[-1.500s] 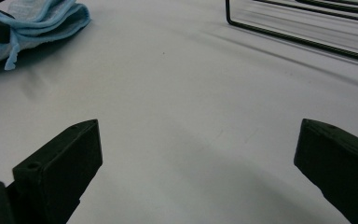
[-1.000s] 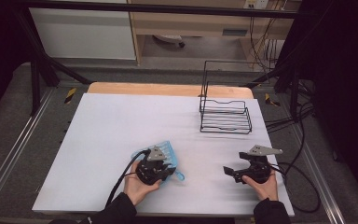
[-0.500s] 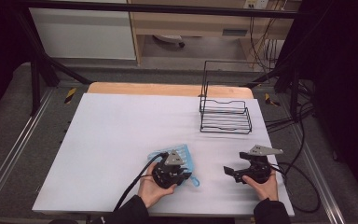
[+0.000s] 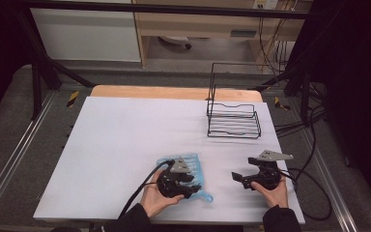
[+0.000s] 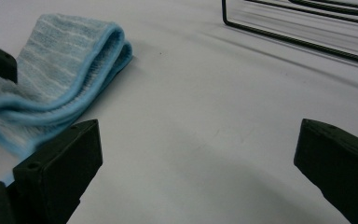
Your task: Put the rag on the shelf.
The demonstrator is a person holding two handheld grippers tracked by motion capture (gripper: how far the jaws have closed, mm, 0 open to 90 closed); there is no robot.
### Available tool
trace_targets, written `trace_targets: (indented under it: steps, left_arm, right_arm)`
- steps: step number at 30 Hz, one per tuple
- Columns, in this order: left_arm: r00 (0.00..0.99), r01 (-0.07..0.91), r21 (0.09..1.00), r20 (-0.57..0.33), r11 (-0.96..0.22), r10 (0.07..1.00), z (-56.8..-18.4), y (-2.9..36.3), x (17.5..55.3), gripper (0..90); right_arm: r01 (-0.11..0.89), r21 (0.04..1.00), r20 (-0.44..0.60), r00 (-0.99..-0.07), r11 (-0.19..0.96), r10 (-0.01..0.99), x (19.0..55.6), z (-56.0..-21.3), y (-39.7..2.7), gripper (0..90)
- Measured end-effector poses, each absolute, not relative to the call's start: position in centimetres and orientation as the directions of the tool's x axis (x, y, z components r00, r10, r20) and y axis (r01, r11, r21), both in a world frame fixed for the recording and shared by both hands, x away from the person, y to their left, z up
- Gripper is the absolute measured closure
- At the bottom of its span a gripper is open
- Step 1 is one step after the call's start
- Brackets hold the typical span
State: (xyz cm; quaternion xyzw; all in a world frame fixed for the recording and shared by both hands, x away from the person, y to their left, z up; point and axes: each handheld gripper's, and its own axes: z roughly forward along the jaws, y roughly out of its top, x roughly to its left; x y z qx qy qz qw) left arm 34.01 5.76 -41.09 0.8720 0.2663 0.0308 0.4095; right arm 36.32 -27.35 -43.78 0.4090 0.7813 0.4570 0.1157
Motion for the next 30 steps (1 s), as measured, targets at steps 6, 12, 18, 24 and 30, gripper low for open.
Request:
trace_targets:
  steps: [6,12,18,24,30]
  left_arm:
    - [0.803,0.478,0.734,-0.144,-0.483,0.578,-39.6,9.9,34.1,42.4]
    - [0.735,0.567,0.672,-0.153,-0.476,0.661,-41.4,13.4,33.1,41.0]
    - [0.705,0.629,0.630,-0.212,-0.457,0.677,-43.7,14.5,32.2,44.2]
    - [0.697,0.645,0.628,-0.249,-0.436,0.673,-44.0,14.0,32.0,53.1]
    - [0.695,0.656,0.622,-0.278,-0.427,0.663,-44.4,13.5,31.7,61.7]
  right_arm:
    - [0.537,0.806,0.194,-0.636,0.248,0.747,36.3,-43.9,-27.2,1.6]
    - [0.538,0.807,0.197,-0.633,0.243,0.749,36.3,-43.9,-27.2,1.7]
    - [0.539,0.807,0.197,-0.633,0.243,0.749,36.3,-43.9,-27.2,1.8]
    - [0.538,0.806,0.196,-0.635,0.247,0.747,36.3,-43.9,-27.2,1.8]
    - [0.539,0.806,0.197,-0.636,0.247,0.746,36.3,-43.9,-27.1,2.0]
